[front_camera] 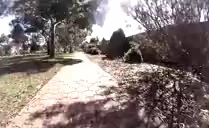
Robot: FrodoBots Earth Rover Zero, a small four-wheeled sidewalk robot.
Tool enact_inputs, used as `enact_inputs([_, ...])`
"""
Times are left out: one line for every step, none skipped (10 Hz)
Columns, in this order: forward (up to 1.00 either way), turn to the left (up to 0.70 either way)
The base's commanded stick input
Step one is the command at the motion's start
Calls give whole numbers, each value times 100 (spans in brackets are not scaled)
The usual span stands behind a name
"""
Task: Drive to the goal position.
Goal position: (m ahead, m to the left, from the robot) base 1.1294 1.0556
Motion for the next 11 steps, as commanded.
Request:
enact_inputs([59,22])
enact_inputs([59,1])
enact_inputs([59,0])
enact_inputs([58,0])
enact_inputs([59,0])
enact_inputs([59,0])
enact_inputs([58,0])
enact_inputs([59,0])
enact_inputs([59,0])
enact_inputs([58,0])
enact_inputs([58,0])
